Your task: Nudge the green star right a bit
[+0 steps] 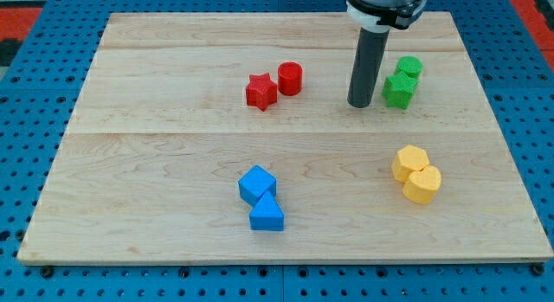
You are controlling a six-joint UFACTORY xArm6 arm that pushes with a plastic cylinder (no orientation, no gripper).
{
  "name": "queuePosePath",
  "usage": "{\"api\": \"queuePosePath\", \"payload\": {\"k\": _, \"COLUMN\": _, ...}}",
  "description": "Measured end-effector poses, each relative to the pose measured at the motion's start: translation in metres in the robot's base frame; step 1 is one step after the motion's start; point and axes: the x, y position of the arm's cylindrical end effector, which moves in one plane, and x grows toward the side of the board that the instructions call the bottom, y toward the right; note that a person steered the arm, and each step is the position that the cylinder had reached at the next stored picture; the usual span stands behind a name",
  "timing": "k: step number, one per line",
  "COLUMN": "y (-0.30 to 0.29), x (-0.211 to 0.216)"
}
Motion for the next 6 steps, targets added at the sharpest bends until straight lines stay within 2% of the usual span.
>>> {"api": "queuePosePath", "payload": {"k": 1, "y": 0.035, "x": -0.009}}
{"api": "queuePosePath", "payload": {"k": 4, "y": 0.063, "x": 0.005}}
{"api": "queuePosePath", "payload": {"k": 6, "y": 0.139, "x": 0.110}}
